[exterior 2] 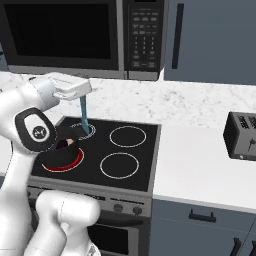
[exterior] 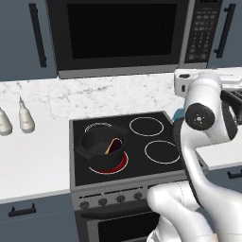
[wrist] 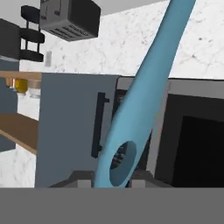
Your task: Put the eggplant and squash in the pot. Retrieve the spatula and lightly stir the vegetables in the pot.
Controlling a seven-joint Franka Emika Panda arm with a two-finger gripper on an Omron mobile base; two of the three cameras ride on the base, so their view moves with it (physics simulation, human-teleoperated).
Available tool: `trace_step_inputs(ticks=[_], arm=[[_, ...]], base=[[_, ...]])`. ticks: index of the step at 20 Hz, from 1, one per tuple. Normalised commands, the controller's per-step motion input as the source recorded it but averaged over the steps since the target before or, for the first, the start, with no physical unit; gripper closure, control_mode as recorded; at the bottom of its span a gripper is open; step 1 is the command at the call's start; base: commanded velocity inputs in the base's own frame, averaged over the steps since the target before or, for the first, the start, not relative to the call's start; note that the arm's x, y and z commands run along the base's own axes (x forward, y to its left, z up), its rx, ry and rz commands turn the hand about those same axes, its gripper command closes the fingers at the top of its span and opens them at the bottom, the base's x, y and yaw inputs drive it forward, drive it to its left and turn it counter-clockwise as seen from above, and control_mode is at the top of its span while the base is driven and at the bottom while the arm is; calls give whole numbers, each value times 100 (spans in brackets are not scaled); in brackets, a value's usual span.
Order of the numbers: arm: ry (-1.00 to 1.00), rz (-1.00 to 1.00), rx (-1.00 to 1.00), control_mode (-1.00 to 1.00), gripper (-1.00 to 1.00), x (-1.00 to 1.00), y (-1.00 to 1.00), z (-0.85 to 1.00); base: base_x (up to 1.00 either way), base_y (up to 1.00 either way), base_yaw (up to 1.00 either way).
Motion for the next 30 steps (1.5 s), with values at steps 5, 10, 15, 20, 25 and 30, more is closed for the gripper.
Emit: trace_step_inputs(ticks=[5,10,15,20,25,30], arm=[[16,0,-22,-100,100,-2,100,16],[11,0,-8,-100,100,0,100,20],[3,7,-2,-100,100,0,100,-4],[-1,11,-2,-100,100,10,70,-44],[0,9,-4,-100,100,39,9,-65],[0,6,-4,-100,100,66,0,-34]], base=[[0,0,0],[0,0,0],[0,0,0],[0,0,0],[0,0,0],[0,0,0]])
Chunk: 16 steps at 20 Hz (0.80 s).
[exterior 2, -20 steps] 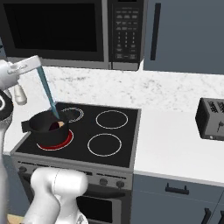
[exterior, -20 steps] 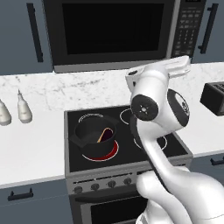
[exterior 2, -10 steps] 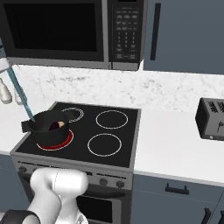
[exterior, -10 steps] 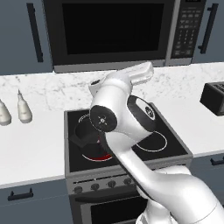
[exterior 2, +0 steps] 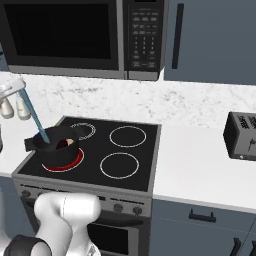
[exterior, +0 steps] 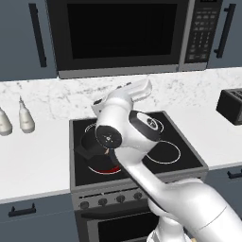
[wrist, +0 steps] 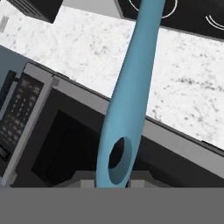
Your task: Put the eggplant and squash in the pot. Retrieve the spatula and lightly stir the vegetables in the pot.
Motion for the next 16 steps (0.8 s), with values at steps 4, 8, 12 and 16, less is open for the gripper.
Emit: trace_step_inputs(ticks=[4,8,12,16], arm=[[0,6,0,-100,100,53,7,-17],[0,9,0,-100,100,36,22,-37],[0,3,0,-100,100,27,15,-34],[0,2,0,-100,100,19,8,-34]], base=[[0,0,0],[0,0,0],[0,0,0],[0,0,0]])
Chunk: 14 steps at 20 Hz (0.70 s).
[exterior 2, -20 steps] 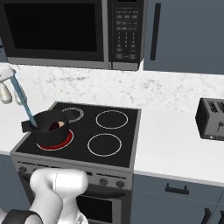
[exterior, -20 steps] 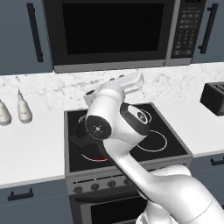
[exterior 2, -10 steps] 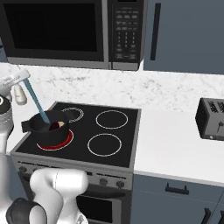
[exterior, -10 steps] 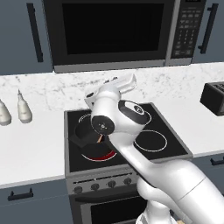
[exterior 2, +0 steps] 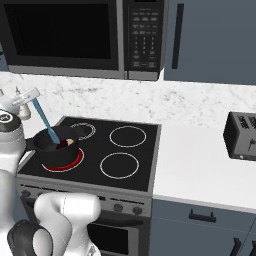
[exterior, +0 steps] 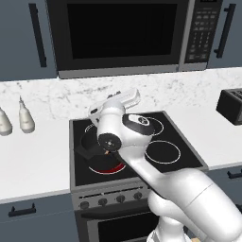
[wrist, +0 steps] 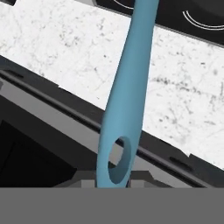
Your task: Put the eggplant and squash in the pot. Retrieve the spatula and lightly stir the vegetables in the pot.
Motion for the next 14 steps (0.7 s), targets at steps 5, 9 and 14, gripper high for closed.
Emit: trace_step_inputs(ticks=[5,9,14], arm=[[0,1,-1,-100,100,15,11,-34],[0,0,0,-100,100,10,13,-27],[-4,0,0,-100,100,5,17,-22]], base=[[0,0,0],[0,0,0],[0,0,0]])
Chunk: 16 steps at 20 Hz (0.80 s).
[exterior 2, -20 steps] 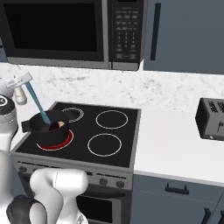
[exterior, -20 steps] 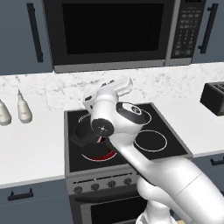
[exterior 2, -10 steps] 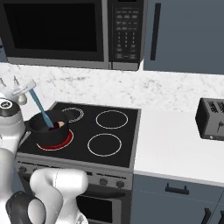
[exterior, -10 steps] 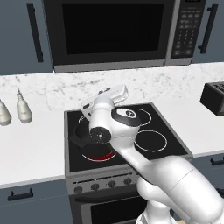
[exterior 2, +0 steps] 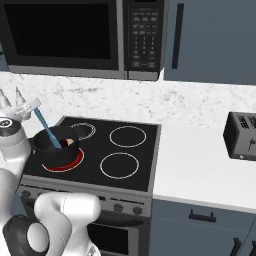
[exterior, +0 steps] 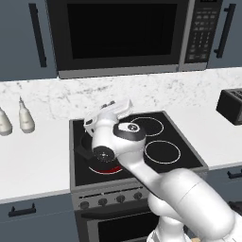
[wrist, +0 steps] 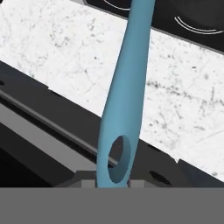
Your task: Put the eggplant and squash in the pot. Retrieve the spatula and lightly stir the vegetables in the pot.
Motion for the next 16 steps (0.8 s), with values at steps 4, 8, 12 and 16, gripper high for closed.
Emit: trace_step_inputs(ticks=[4,8,12,16], arm=[[-9,0,0,-100,100,8,20,-7],[-3,0,0,-100,100,3,6,16],[0,0,0,-100,100,27,0,-2],[0,0,0,-100,100,32,0,-17]], base=[[0,0,0],[0,0,0],[0,0,0],[0,0,0]])
